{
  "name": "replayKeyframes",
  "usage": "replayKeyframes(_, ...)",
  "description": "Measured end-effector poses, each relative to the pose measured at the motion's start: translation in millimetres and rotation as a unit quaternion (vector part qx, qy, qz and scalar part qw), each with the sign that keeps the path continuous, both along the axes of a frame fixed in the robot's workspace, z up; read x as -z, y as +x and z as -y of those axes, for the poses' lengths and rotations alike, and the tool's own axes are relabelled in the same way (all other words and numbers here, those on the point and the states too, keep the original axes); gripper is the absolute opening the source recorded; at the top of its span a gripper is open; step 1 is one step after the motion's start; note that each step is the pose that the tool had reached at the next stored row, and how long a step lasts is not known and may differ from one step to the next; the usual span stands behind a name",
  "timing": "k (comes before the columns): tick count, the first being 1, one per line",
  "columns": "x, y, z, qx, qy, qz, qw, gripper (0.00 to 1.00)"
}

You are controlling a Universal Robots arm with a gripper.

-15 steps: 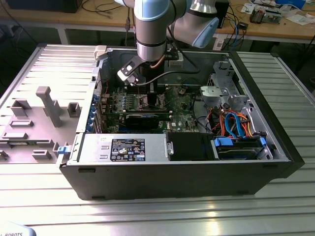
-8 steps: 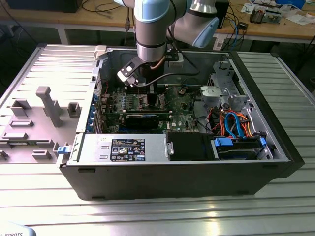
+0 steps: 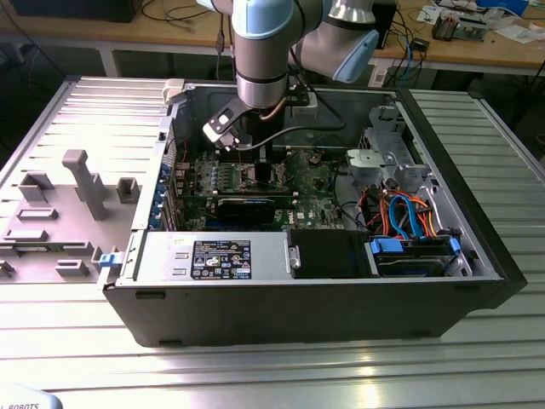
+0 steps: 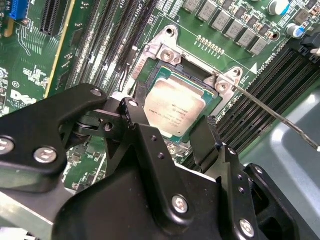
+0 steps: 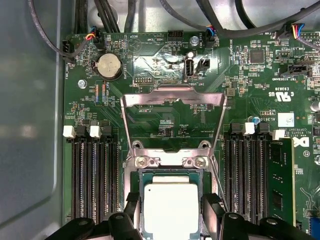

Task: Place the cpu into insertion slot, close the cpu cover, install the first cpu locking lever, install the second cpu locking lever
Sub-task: 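Place the cpu into insertion slot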

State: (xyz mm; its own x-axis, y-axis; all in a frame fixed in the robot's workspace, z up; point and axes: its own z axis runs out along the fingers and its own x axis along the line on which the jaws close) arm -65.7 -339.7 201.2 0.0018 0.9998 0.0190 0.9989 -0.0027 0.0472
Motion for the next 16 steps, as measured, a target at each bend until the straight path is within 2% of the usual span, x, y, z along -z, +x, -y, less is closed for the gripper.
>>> replayKeyframes(6,-2.5,0.0,0.0,0.0,0.0,0.0,1.0,0.62)
replayKeyframes(16,-3.1,0.0,0.0,0.0,0.0001,0.0,1.0,0.62)
